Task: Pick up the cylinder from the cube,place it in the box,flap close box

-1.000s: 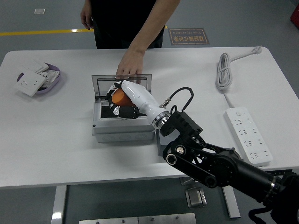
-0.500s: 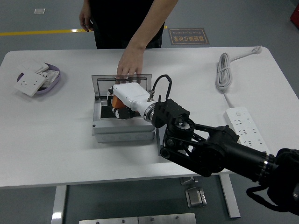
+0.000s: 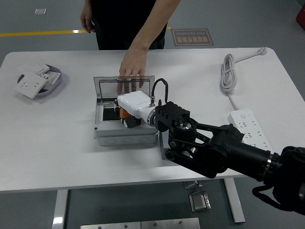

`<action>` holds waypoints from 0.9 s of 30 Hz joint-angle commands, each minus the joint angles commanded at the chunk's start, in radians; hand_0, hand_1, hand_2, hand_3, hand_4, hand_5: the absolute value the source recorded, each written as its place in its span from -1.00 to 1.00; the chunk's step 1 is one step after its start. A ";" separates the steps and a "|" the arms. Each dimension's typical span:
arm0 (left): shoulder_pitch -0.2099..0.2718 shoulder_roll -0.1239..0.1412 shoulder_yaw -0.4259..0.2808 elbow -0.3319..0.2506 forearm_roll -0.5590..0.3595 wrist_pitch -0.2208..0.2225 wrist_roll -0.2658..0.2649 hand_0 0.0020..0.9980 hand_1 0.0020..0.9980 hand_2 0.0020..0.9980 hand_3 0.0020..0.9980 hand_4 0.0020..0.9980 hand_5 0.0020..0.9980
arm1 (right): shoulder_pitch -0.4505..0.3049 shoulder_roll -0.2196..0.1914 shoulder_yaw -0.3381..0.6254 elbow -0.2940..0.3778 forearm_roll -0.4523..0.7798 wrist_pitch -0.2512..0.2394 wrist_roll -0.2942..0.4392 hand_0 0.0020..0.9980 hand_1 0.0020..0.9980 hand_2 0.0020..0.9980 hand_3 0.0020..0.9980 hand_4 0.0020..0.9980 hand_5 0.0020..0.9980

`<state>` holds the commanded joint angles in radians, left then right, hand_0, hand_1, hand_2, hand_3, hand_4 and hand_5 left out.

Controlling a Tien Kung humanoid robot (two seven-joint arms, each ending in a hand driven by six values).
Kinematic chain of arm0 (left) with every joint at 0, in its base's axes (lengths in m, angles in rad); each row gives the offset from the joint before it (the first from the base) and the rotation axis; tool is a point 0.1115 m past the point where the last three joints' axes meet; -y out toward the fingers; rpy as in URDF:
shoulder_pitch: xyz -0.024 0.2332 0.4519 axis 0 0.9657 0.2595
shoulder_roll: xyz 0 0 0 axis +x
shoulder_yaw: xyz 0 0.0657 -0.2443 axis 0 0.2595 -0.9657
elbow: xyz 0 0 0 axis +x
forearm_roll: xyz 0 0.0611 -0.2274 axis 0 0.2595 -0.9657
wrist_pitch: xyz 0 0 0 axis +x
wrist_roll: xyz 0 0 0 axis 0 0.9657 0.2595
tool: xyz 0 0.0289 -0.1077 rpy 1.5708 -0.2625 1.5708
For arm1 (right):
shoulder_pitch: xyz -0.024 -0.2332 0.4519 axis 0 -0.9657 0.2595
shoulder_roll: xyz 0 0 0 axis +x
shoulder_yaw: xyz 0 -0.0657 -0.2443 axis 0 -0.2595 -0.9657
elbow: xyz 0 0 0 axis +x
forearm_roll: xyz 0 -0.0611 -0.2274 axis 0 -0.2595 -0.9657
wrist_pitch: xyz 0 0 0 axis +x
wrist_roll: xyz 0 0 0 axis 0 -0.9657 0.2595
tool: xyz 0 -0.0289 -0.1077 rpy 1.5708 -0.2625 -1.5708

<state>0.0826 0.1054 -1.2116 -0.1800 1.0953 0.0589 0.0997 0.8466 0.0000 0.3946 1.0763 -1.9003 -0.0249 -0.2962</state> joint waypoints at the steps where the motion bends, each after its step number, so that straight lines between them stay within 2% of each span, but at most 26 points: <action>1: 0.000 0.000 -0.001 0.000 0.001 0.000 0.000 0.17 0.25 0.14 0.20 0.35 -0.47 | 0.000 0.000 0.000 -0.002 0.000 0.001 0.001 0.01 0.10 0.08 0.10 -0.37 -1.00; 2: -0.001 0.001 -0.001 0.000 0.002 0.000 -0.001 0.17 0.25 0.14 0.20 0.35 -0.47 | 0.000 0.000 0.000 -0.003 0.000 0.001 0.002 0.01 0.10 0.08 0.10 -0.37 -1.00; 3: -0.001 0.001 -0.002 0.000 0.002 0.000 -0.001 0.17 0.25 0.14 0.20 0.34 -0.47 | 0.000 0.000 -0.001 -0.004 -0.001 0.002 0.003 0.38 0.38 0.37 0.34 -0.19 -0.63; 8: 0.000 0.002 0.000 0.000 0.002 -0.001 -0.002 0.17 0.25 0.14 0.20 0.34 -0.47 | -0.003 0.000 -0.003 -0.008 -0.002 0.005 0.006 0.38 0.38 0.37 0.34 -0.19 -0.63; 9: 0.000 0.002 0.000 0.000 0.002 -0.001 -0.002 0.17 0.25 0.14 0.20 0.34 -0.47 | -0.004 0.000 -0.003 -0.008 -0.002 0.005 0.007 0.56 0.42 0.43 0.39 -0.03 -0.54; 27: -0.006 0.001 0.001 0.000 0.006 -0.005 -0.005 0.17 0.24 0.13 0.20 0.32 -0.48 | -0.008 0.000 0.036 -0.002 0.015 -0.008 0.039 0.61 0.42 0.43 0.39 0.11 -0.44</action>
<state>0.0763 0.1066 -1.2110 -0.1800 1.1017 0.0542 0.0946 0.8384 0.0000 0.4301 1.0743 -1.8855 -0.0327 -0.2569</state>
